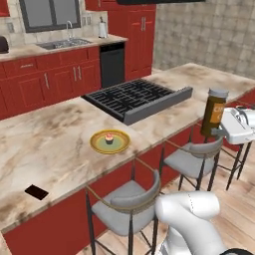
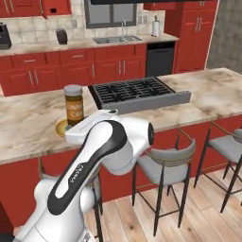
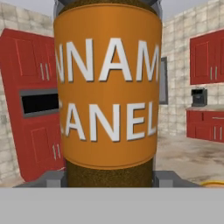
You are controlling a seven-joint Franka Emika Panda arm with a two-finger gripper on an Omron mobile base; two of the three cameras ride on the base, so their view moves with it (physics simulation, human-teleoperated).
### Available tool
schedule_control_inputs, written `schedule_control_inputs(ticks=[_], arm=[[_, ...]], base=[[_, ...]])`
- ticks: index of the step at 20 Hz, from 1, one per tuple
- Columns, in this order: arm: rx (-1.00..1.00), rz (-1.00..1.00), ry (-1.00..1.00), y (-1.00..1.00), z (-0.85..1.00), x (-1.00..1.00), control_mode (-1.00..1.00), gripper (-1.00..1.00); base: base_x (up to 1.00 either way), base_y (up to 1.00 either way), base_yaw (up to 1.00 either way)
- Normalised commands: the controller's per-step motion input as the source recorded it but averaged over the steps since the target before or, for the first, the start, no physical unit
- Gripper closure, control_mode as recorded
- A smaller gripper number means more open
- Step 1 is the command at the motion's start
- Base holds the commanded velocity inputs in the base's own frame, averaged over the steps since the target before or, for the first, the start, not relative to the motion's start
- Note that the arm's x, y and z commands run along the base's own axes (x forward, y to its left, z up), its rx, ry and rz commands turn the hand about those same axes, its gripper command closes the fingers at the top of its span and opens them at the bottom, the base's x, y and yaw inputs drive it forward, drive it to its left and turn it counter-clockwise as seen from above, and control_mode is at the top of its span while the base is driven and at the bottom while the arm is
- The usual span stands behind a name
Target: Take the cinnamon bottle from the cabinet and place it on the dining table, next to the plate with the cupcake. Then take the chocolate from the dining counter and place it on the cupcake plate.
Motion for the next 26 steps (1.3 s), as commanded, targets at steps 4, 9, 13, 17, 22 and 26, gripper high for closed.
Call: schedule_control_inputs(ticks=[4, 9, 13, 17, 22, 26], arm=[[0.00, 0.00, 0.00, 0.00, 0.00, 0.00, 1.00, 1.00], [0.00, 0.00, 0.00, 0.00, 0.00, 0.00, 1.00, 1.00], [0.00, 0.00, 0.00, 0.00, 0.00, 0.00, 1.00, 1.00], [0.00, 0.00, 0.00, 0.00, 0.00, 0.00, 1.00, 1.00], [0.00, 0.00, 0.00, 0.00, 0.00, 0.00, 1.00, 1.00], [0.00, 0.00, 0.00, 0.00, 0.00, 0.00, 1.00, 1.00]], base=[[0.00, -0.66, 0.33], [0.00, -0.61, 0.41], [0.00, -0.61, 0.39], [0.00, -0.63, 0.37], [0.08, -0.55, 0.41], [0.27, -0.43, 0.43]])
